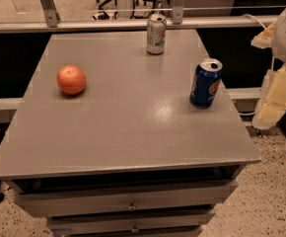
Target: Pick 7up can
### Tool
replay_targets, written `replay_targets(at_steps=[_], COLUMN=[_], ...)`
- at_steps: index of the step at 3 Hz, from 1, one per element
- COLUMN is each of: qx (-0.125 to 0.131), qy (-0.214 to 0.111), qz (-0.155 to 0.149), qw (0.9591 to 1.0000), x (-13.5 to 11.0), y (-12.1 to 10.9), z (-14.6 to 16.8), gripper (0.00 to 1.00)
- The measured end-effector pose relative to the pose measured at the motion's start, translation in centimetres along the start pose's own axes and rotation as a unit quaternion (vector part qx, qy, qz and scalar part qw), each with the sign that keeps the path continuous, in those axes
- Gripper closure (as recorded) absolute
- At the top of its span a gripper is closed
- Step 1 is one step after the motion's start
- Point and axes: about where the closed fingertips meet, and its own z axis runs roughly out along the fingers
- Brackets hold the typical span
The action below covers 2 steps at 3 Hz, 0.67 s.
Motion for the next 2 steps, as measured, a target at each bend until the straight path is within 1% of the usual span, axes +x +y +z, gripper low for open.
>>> replay_targets(at_steps=[1,2], qx=[0.0,0.012], qy=[0.0,-0.013], qz=[0.0,0.005], qw=[1.0,0.9998], x=[0.0,-0.9], y=[0.0,-1.1], z=[0.0,0.1], gripper=[0.0,0.0])
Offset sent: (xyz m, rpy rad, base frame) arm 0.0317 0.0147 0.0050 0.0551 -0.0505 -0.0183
